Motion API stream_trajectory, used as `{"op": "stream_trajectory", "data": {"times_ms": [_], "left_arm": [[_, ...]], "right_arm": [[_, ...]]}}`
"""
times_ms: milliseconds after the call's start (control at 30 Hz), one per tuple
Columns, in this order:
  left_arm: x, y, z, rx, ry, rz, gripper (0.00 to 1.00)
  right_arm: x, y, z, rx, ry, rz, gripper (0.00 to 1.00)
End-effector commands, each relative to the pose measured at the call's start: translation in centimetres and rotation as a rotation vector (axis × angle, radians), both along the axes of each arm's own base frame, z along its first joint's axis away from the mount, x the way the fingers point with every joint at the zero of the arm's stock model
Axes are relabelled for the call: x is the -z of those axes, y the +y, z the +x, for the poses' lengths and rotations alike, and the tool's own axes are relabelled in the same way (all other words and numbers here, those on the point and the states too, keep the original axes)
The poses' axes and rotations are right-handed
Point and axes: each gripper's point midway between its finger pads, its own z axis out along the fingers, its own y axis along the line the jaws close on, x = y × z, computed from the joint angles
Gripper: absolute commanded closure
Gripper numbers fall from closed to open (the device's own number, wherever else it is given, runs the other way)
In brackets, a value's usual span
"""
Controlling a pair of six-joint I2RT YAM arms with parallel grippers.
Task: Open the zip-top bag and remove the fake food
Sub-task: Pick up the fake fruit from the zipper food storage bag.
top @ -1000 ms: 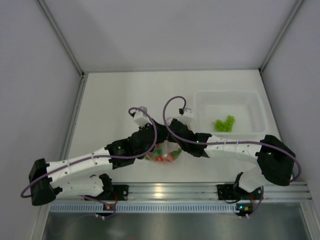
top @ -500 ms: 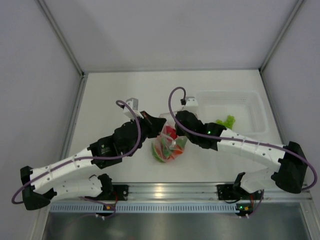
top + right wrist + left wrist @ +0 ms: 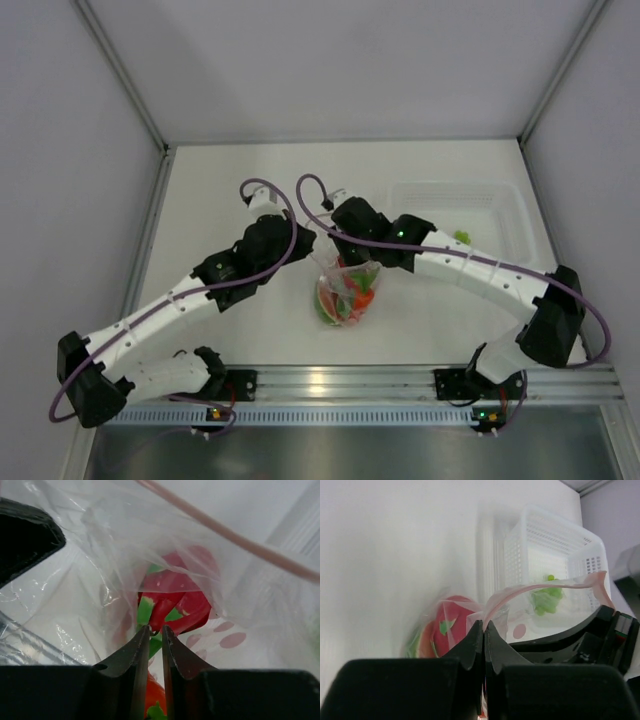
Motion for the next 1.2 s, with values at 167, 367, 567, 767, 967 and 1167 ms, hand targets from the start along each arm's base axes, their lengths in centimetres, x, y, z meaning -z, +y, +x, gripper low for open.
{"op": "stream_trajectory", "data": {"times_ms": [167, 367, 567, 767, 967, 1167], "left_arm": [[-3.1, -2.0, -1.9, 0.182, -0.056, -0.099, 1.00], [-5.6, -2.5, -3.6, 0.244, -0.116, -0.239, 1.00], [-4.0, -3.5, -4.0, 0.278, -0.087, -0.219, 1.00], [-2.5, -5.1, -4.5, 0.323, -0.073, -0.244, 1.00], [-2.3, -7.1, -5.6, 0.379, -0.091, -0.235, 1.00], [-3.5, -8.7, -6.5, 0.411, -0.132, -0.233, 1.00]], "right_arm": [[2.1, -0.6, -1.4, -0.135, 0.102, -0.124, 0.82], [3.6, 0.4, -1.0, -0.033, 0.060, 0.038, 0.85], [4.5, -0.8, -0.5, 0.000, 0.039, -0.023, 0.83], [4.3, -0.7, -0.2, 0.055, 0.001, 0.098, 0.82], [3.8, -1.3, 0.2, 0.076, -0.050, 0.138, 0.80], [4.5, -1.7, 1.5, 0.238, -0.093, 0.258, 0.79]]}}
